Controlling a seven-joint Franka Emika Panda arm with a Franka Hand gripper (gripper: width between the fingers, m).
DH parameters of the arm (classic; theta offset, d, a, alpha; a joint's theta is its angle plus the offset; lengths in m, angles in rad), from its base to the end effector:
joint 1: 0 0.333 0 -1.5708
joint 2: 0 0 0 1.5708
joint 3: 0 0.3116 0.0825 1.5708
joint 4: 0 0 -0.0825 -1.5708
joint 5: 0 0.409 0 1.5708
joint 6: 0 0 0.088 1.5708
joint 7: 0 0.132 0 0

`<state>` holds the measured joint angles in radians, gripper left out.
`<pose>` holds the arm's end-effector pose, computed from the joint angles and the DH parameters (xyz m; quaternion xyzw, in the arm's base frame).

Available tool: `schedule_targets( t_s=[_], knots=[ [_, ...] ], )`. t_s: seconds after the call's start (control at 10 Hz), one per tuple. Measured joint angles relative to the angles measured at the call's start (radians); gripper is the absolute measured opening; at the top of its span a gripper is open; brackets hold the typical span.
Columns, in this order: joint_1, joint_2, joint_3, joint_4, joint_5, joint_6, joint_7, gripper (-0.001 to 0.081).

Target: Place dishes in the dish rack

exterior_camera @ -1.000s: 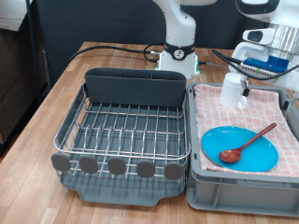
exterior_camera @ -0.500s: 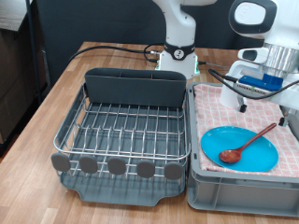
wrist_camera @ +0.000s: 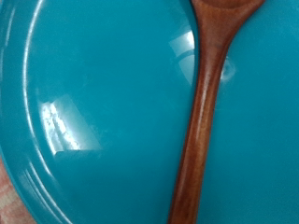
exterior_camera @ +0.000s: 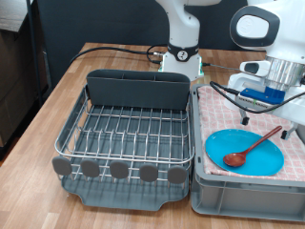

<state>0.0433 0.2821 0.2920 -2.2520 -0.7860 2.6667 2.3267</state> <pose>0.5321 0.2031 0.2063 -0.7738 0.6072 -0.1765 0.0378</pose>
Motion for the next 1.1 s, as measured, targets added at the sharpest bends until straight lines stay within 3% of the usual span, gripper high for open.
schedule_targets(
  t_s=[1.1],
  knots=[
    [0.027, 0.085, -0.042, 0.025, -0.104, 0.032, 0.17, 0.0803]
  ],
)
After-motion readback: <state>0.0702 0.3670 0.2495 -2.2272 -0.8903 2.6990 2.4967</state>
